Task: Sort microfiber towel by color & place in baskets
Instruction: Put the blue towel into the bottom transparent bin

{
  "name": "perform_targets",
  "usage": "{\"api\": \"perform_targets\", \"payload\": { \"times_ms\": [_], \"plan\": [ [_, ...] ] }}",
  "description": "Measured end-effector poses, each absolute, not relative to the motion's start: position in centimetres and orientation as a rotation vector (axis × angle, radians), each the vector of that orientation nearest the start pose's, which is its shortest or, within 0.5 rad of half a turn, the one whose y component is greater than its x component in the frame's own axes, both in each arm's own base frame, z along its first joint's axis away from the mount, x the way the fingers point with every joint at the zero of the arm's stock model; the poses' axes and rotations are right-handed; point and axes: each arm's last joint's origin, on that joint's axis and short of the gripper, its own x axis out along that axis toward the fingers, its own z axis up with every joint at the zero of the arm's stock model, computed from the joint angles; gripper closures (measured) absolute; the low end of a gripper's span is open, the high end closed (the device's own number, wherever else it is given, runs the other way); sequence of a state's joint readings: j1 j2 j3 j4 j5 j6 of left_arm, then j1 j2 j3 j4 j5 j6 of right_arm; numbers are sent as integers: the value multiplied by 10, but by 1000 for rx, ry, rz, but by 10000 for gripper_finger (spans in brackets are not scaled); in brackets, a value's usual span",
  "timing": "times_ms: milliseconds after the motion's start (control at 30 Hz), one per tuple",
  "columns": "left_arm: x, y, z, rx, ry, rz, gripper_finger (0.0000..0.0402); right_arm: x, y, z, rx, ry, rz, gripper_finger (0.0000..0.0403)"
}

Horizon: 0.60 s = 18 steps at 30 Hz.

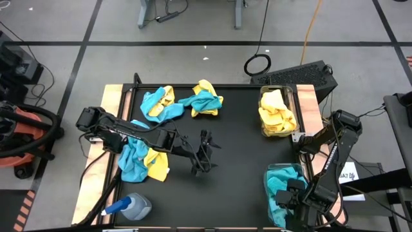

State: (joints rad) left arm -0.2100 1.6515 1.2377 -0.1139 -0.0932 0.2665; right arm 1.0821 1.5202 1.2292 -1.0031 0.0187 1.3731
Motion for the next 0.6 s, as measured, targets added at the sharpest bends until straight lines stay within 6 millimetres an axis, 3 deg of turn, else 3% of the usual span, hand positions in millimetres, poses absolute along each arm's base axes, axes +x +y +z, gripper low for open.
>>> {"api": "perform_targets", "payload": {
  "times_ms": [133, 267, 600],
  "plan": [
    [366, -75, 274, 339, 505, -183, 64, 133, 250, 265, 443, 1453, -16, 88],
    [366, -75, 274, 340, 505, -184, 64, 133, 250, 265, 444, 1454, -12, 136],
    [365, -75, 274, 342, 510, -188, 64, 139, 262, 252, 349, 1444, 67, 370]
  ]
}}
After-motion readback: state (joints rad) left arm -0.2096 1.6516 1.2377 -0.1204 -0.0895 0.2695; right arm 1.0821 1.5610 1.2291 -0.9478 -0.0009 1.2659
